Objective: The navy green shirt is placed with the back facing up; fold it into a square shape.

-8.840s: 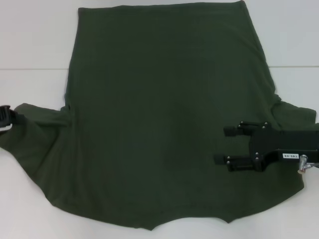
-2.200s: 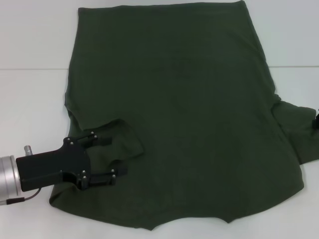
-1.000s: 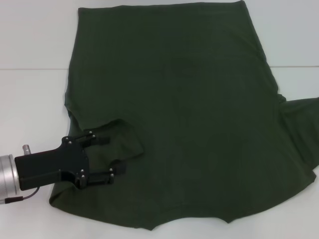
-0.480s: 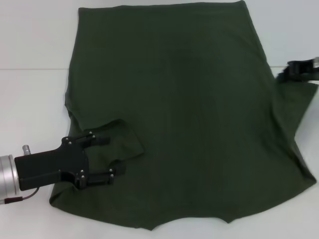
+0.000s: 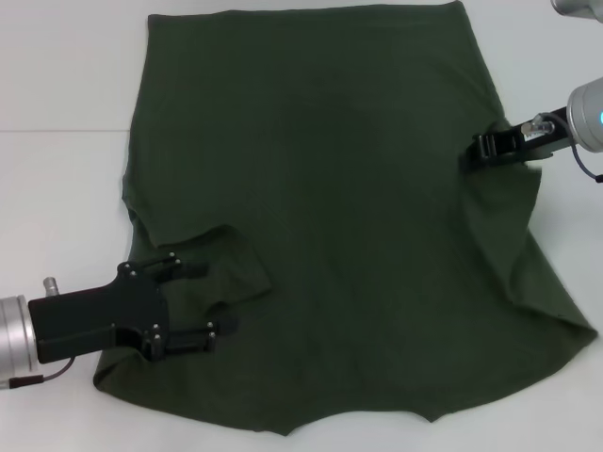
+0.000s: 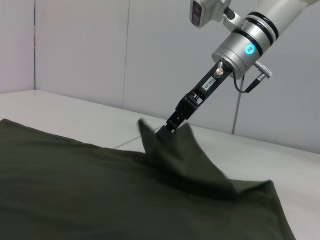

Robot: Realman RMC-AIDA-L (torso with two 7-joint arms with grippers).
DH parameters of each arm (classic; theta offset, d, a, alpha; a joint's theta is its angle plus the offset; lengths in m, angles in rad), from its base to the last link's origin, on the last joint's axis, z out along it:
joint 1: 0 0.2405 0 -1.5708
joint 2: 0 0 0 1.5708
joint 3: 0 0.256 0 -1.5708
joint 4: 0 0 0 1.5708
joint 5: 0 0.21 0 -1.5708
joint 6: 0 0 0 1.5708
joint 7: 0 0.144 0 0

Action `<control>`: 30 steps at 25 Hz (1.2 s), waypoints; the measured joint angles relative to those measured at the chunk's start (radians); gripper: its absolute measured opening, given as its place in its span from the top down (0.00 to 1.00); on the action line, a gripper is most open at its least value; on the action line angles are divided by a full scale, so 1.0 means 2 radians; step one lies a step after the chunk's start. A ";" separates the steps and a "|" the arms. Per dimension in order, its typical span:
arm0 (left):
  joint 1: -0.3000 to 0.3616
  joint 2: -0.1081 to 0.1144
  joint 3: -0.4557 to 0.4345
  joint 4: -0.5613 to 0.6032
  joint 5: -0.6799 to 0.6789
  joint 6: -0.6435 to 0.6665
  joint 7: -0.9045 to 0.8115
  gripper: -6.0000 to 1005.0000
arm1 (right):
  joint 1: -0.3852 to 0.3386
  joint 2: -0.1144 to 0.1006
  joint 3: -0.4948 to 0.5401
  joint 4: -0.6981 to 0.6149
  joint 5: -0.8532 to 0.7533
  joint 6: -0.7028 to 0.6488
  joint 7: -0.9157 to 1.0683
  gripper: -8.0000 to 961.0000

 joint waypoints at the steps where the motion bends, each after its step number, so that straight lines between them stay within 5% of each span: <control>1: 0.000 0.000 0.000 0.000 0.000 0.000 0.000 0.14 | 0.000 0.000 0.001 0.000 0.005 -0.001 0.000 0.96; 3: 0.000 0.000 -0.001 -0.002 0.000 -0.001 0.000 0.14 | -0.005 -0.002 0.004 0.000 0.026 -0.004 -0.005 0.95; 10: 0.000 0.000 -0.001 -0.003 -0.002 -0.004 -0.008 0.14 | -0.042 -0.017 0.006 0.000 0.143 -0.019 -0.048 0.67; 15: -0.006 0.004 -0.001 -0.002 -0.003 -0.001 -0.082 0.14 | -0.097 -0.021 0.022 0.003 0.258 -0.073 -0.176 0.52; 23: -0.018 0.034 -0.039 0.005 0.025 0.048 -0.315 0.14 | -0.218 0.020 0.038 0.005 0.351 -0.145 -0.524 0.21; 27: -0.015 0.045 -0.091 0.011 0.047 0.076 -0.374 0.14 | -0.246 0.041 0.035 0.004 0.350 -0.144 -0.632 0.10; 30: -0.013 0.052 -0.117 0.025 0.079 0.082 -0.425 0.14 | -0.250 0.046 0.033 0.010 0.350 -0.141 -0.669 0.07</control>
